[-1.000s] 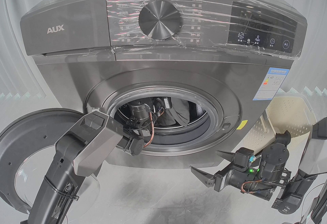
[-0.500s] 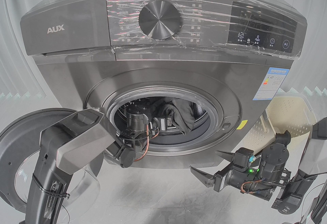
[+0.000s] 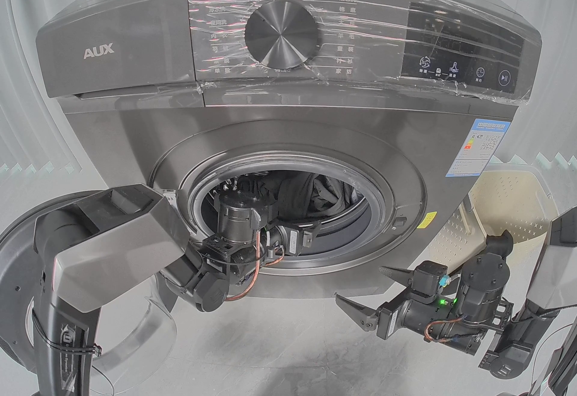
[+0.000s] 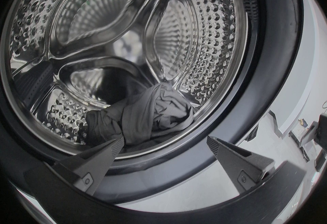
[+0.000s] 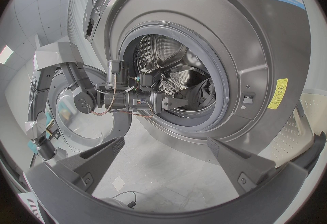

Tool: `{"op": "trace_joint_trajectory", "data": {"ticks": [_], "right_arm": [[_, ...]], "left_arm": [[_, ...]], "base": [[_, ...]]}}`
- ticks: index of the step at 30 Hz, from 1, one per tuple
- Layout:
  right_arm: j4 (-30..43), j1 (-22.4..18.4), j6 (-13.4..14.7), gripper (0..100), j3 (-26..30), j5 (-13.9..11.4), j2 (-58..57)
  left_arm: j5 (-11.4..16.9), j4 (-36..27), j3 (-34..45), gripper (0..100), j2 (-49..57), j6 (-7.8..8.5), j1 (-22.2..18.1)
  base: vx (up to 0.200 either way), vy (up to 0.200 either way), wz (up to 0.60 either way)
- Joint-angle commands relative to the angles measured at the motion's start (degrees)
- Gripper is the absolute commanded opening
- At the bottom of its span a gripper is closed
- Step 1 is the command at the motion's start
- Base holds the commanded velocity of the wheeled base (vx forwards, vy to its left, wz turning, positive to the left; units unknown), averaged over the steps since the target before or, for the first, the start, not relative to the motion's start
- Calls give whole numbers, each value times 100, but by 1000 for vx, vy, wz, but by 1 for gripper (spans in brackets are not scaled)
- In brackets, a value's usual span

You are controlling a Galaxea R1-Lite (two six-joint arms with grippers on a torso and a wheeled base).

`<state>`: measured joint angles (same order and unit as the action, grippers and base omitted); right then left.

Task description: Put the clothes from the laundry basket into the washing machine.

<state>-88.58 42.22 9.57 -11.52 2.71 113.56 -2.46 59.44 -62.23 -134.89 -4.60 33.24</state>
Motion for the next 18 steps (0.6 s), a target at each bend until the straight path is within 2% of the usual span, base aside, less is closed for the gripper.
{"op": "trace_joint_trajectory", "data": {"ticks": [1, 5, 9, 14, 15, 18], "right_arm": [[-2, -12, 1, 100, -8, 2, 9], [-2, -29, 10, 100, -8, 2, 9], [-2, -73, 1, 100, -8, -7, 0], [-2, -38, 10, 100, 9, -7, 9], [-2, -38, 10, 100, 9, -7, 9], [-2, -38, 10, 100, 45, -7, -18]], "left_arm": [[-17, 15, -245, 100, -11, -15, 77], [-53, 94, -333, 100, -125, -6, 77], [-17, 129, 299, 100, 305, -24, 156], [-88, 314, 1398, 100, 1114, -85, 481], [-88, 314, 1398, 100, 1114, -85, 481], [-264, 410, 2400, 100, 1799, -138, 798]], "base": [[0, 0, 0], [0, 0, 0], [0, 0, 0], [0, 0, 0], [0, 0, 0], [0, 0, 0]]}}
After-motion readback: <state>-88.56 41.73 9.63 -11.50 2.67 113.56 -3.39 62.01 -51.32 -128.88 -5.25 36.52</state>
